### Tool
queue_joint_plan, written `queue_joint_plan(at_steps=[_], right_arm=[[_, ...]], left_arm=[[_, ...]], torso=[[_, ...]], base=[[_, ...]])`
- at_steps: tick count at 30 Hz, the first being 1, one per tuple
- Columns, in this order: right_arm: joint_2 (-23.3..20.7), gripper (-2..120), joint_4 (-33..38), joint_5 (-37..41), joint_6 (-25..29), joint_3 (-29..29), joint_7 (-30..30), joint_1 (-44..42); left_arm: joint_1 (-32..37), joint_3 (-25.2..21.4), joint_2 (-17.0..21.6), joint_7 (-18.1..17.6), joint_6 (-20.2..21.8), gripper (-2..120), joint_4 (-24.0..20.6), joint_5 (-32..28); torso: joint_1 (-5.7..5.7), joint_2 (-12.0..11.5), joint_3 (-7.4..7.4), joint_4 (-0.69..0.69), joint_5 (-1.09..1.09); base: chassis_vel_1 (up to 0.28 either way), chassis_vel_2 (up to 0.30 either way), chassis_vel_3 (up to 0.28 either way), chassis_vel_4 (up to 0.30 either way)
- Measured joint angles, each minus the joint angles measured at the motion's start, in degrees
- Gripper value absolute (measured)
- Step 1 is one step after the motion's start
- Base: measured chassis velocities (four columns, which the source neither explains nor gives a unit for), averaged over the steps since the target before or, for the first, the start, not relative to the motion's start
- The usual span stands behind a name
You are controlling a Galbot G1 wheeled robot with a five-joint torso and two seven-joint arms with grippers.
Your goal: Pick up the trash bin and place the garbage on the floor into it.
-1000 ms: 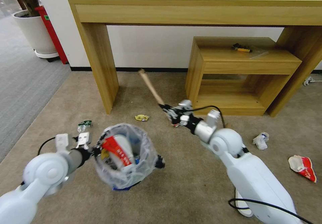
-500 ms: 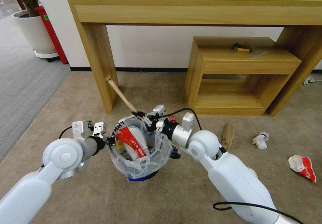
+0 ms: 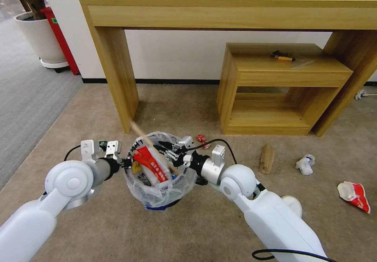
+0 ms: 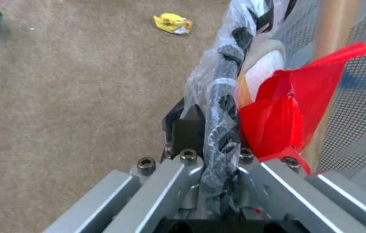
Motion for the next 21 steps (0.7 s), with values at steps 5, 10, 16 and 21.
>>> queue_joint_plan(at_steps=[5, 10, 16, 21], right_arm=[[-0.8, 61, 1.7, 0.1, -0.1, 2.6, 1.0, -1.5], [-3.0, 77, 3.7, 0.1, -0.2, 6.7, 3.0, -4.1], [-6.4, 96, 5.7, 0.0, -0.2, 13.5, 5.5, -9.1], [-7.6, 100, 7.4, -1.7, 0.0, 23.6, 6.1, -17.3]], left_arm=[[5.2, -4.9, 1.2, 4.0, 0.0, 0, -0.4, 4.3], [10.3, -9.8, 1.7, 5.6, 0.0, 0, -1.0, 5.5], [13.3, -13.4, 1.5, 6.0, 0.0, 0, -1.4, 5.5], [20.2, -20.0, -0.2, 9.4, 0.0, 0, -2.2, 9.7]], torso=[[0.0, 0.0, -0.01, 0.0, 0.0], [0.0, 0.0, -0.01, 0.02, 0.0], [0.0, 0.0, 0.0, -0.02, 0.01], [0.0, 0.0, -0.01, -0.01, 0.01]], base=[[0.0, 0.0, 0.0, 0.0], [0.0, 0.0, 0.0, 0.0], [0.0, 0.0, 0.0, 0.0], [0.0, 0.0, 0.0, 0.0]])
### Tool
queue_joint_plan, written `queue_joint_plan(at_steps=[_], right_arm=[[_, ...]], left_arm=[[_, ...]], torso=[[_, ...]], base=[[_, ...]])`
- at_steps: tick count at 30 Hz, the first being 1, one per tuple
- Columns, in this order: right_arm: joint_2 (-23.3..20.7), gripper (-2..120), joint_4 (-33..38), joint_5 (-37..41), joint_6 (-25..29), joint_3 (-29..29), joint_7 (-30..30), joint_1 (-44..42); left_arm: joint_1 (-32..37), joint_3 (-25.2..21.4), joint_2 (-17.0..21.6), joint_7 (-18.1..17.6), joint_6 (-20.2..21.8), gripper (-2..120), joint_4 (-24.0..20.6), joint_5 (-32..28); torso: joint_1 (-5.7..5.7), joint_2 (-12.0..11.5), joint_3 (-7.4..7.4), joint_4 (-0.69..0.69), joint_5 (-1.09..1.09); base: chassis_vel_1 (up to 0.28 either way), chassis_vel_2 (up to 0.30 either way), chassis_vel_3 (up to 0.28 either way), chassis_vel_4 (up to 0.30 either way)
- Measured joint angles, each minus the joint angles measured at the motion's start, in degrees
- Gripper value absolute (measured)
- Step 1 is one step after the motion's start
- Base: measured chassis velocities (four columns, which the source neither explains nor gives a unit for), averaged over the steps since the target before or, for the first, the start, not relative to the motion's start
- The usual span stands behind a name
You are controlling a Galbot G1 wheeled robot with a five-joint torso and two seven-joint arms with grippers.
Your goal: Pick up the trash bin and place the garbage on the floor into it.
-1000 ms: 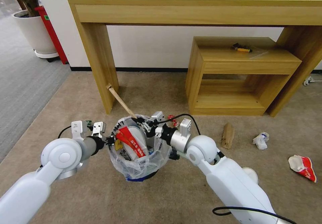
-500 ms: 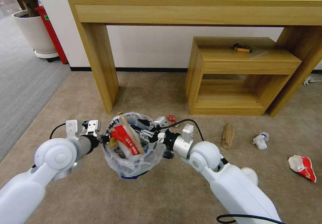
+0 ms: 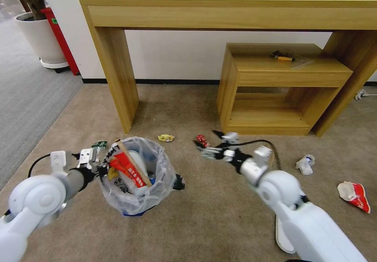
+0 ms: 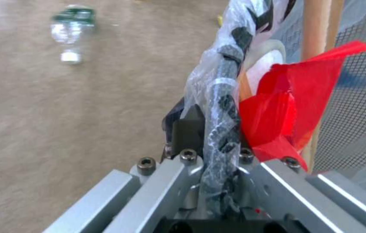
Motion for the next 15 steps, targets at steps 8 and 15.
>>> queue_joint_plan(at_steps=[8, 15], right_arm=[[4.9, 100, 3.2, -4.7, 4.6, 18.1, -1.2, -20.2], [9.1, 100, 2.9, -6.0, 6.9, 24.1, -1.4, -26.6]], left_arm=[[15.9, -16.1, -8.3, 14.7, 0.0, 0, -1.5, 12.7], [21.8, -20.5, -12.2, 19.8, 0.0, 0, -2.6, 15.7]], torso=[[-0.01, 0.0, -0.01, 0.0, 0.0], [0.0, 0.0, 0.0, 0.01, 0.0]], base=[[0.0, 0.0, 0.0, 0.0], [0.0, 0.0, 0.0, 0.0]])
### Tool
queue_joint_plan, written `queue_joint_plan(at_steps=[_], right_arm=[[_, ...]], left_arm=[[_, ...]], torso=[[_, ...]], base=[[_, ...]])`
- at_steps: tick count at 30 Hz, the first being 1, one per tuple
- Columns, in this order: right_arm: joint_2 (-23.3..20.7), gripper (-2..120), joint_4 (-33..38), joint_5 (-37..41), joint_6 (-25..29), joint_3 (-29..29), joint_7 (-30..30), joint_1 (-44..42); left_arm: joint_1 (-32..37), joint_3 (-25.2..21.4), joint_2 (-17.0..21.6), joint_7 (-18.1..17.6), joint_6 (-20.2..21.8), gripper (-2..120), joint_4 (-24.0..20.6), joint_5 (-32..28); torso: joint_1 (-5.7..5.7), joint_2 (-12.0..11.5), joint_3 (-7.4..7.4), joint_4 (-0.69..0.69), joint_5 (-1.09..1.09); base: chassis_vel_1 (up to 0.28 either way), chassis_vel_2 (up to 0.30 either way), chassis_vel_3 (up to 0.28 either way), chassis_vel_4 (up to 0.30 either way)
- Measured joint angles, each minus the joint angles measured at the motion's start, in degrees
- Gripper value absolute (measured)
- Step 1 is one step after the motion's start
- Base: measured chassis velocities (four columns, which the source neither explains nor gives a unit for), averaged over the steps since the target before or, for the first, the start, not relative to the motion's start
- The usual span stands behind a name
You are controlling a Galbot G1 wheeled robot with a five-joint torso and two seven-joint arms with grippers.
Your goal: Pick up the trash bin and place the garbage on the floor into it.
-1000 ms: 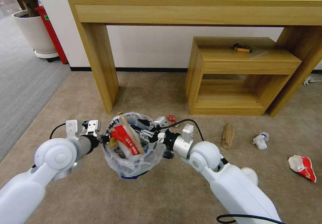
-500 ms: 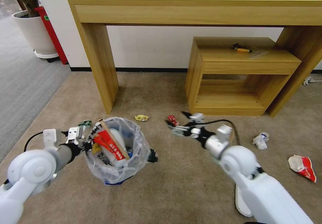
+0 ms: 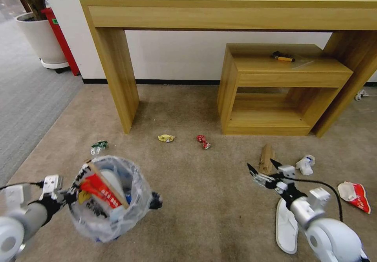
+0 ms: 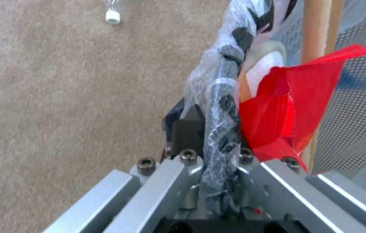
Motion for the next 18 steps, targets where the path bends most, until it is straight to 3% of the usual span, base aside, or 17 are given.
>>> queue_joint_plan(at_steps=[8, 18], right_arm=[[4.2, 100, 1.2, -1.4, 0.6, 4.8, -1.2, -5.7], [5.8, 100, 0.4, -1.6, 1.7, 7.3, -1.3, -7.3]], left_arm=[[1.3, -1.1, -2.8, 2.1, 0.0, 0, -1.6, 1.5], [1.3, 0.1, -4.8, 3.0, 0.0, 0, -3.8, 3.3]], torso=[[0.0, 0.0, 0.0, -0.01, 0.0], [0.01, 0.0, 0.01, 0.0, -0.01]], base=[[0.0, 0.0, 0.0, 0.0], [-0.028, -0.026, 0.033, 0.026]])
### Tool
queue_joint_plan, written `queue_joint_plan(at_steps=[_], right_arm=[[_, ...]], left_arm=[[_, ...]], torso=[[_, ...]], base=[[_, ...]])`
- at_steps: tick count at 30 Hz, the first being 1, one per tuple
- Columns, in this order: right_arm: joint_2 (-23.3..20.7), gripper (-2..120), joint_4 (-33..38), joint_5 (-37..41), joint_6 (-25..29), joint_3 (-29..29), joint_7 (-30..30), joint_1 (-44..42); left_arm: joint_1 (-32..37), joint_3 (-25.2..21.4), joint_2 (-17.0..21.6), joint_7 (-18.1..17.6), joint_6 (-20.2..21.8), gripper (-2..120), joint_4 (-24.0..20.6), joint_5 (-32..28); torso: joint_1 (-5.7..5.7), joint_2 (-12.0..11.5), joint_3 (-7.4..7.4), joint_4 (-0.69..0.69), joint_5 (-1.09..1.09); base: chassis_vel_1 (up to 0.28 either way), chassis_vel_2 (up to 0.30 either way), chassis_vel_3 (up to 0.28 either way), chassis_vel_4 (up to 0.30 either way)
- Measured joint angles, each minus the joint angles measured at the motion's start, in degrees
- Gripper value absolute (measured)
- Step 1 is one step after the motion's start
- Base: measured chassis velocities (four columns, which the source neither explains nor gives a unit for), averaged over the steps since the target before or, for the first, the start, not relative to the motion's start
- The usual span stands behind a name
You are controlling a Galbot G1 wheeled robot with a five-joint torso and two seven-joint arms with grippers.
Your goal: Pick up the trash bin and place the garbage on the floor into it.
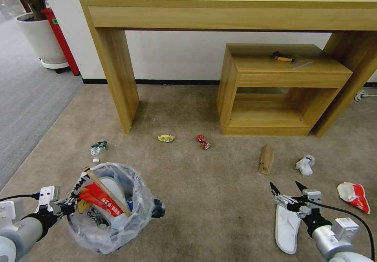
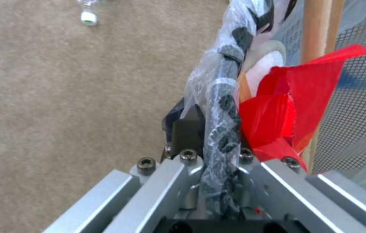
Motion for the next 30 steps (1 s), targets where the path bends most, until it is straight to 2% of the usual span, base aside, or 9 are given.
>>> queue_joint_plan(at_steps=[5, 14, 19, 26, 30], right_arm=[[0.5, 100, -1.9, -0.4, 1.4, 1.4, -0.5, -1.1], [1.7, 100, -7.1, -1.3, 4.1, 2.2, -1.1, -2.1], [2.6, 100, -12.2, -1.4, 5.5, 0.2, 0.5, -0.6], [3.6, 100, -18.0, -1.3, 5.3, -3.0, 1.1, 2.7], [4.2, 99, -21.9, -1.0, 2.6, -6.5, 1.6, 6.7]], left_arm=[[0.7, 0.4, -0.9, 1.4, 0.0, 0, -1.2, 1.8], [1.6, 1.5, -1.6, 1.5, 0.0, 0, -2.6, 2.8], [1.7, 2.1, -1.7, 1.4, 0.0, 0, -3.2, 3.2], [1.8, 2.6, -1.7, 0.5, 0.0, 0, -4.0, 3.6], [1.9, 3.1, -1.7, 0.0, 0.0, 0, -4.6, 3.6]], torso=[[0.0, 0.0, 0.0, -0.01, 0.03], [0.0, 0.0, 0.0, -0.03, 0.01], [0.0, 0.0, 0.0, 0.0, 0.04], [0.01, 0.0, 0.0, -0.01, -0.01], [0.0, 0.0, 0.0, 0.0, 0.01]], base=[[-0.162, -0.158, 0.156, 0.165], [-0.218, -0.214, 0.214, 0.211], [-0.132, -0.149, 0.133, 0.127], [-0.009, -0.005, 0.007, 0.008], [0.0, 0.0, 0.0, 0.0]])
